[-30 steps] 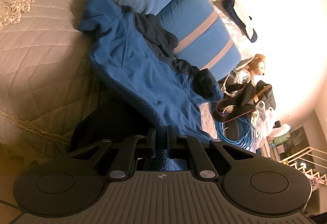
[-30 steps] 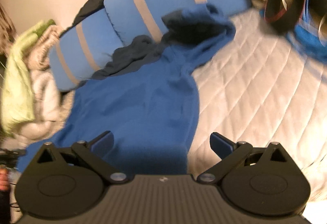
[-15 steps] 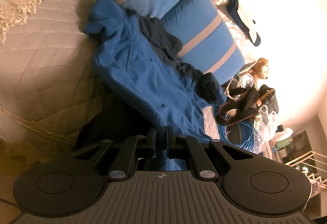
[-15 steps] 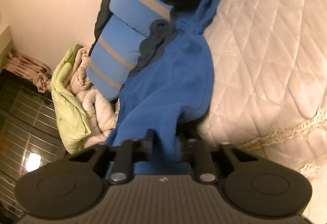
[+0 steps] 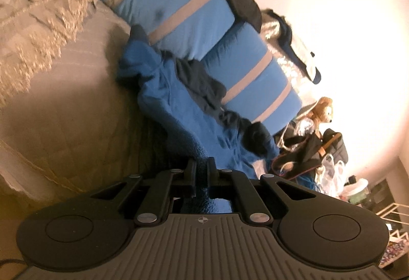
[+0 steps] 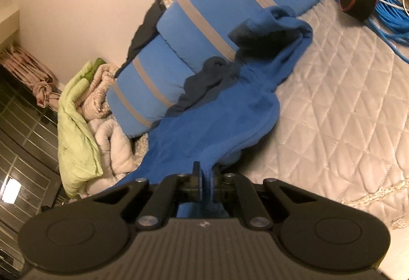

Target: Fold clothes

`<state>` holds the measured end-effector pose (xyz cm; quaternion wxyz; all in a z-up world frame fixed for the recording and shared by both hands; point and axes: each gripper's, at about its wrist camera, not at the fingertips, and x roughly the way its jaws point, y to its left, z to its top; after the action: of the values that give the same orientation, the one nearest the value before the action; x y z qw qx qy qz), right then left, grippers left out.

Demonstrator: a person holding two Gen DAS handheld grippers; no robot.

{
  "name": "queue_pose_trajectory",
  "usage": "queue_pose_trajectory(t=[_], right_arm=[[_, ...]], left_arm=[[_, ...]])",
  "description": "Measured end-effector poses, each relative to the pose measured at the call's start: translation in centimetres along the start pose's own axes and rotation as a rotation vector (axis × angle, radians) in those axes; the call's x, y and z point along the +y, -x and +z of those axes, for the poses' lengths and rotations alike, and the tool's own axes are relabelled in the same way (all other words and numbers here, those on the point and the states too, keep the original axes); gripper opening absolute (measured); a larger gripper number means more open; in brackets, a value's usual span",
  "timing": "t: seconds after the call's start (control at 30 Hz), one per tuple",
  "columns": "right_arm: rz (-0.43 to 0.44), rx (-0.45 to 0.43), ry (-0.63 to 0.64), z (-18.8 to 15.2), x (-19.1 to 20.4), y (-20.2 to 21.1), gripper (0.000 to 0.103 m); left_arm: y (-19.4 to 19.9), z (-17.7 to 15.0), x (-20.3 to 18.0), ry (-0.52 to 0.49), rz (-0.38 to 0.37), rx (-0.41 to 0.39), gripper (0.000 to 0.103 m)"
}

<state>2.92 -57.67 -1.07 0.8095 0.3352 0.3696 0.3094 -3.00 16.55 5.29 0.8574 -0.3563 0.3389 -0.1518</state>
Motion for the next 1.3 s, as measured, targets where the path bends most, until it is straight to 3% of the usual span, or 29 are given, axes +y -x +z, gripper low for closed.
queue_pose_trajectory(t=[0.2, 0.5, 0.73, 0.93, 1.0, 1.07, 1.13, 1.17, 1.3], right_arm=[[0.014, -0.042, 0.05, 0.2, 2.6, 1.5, 0.006], [-0.13, 0.039, 0.075, -2.4, 0.4, 0.2, 0.006], [-0.186, 0.087, 0.068, -3.1, -1.0, -0.9, 0.006], [-0.227, 0.125, 0.146, -3.4, -0.4, -1.7, 0.013], [-0.239, 0.127, 0.175, -3.4, 0.1, -1.6, 0.021], [-0.261, 0.128, 0.209, -3.3, 0.7, -1.5, 0.066], [-0.287, 0.121, 0.254, -3.3, 1.3, -1.4, 0.097], [-0.298, 0.115, 0.276, -3.3, 1.6, -1.3, 0.103], [-0.336, 0.097, 0.316, -2.9, 2.4, -1.1, 0.103]], left_arm=[[0.8, -0.3, -0.1, -0.029, 0.043, -0.016, 0.007], [-1.7, -2.1, 3.4, -0.021, 0.217, 0.044, 0.008], [-2.1, -2.5, 4.2, -0.032, 0.238, 0.054, 0.01], [-2.2, -3.0, 3.1, -0.125, 0.289, 0.065, 0.014], [-2.2, -3.0, 2.6, -0.146, 0.317, 0.067, 0.023], [-2.2, -2.9, 2.3, -0.163, 0.35, 0.067, 0.043], [-2.0, -2.8, 2.0, -0.174, 0.386, 0.065, 0.057], [-1.9, -2.8, 1.9, -0.177, 0.408, 0.062, 0.067], [-1.0, -2.7, 0.7, -0.224, 0.503, 0.028, 0.074]])
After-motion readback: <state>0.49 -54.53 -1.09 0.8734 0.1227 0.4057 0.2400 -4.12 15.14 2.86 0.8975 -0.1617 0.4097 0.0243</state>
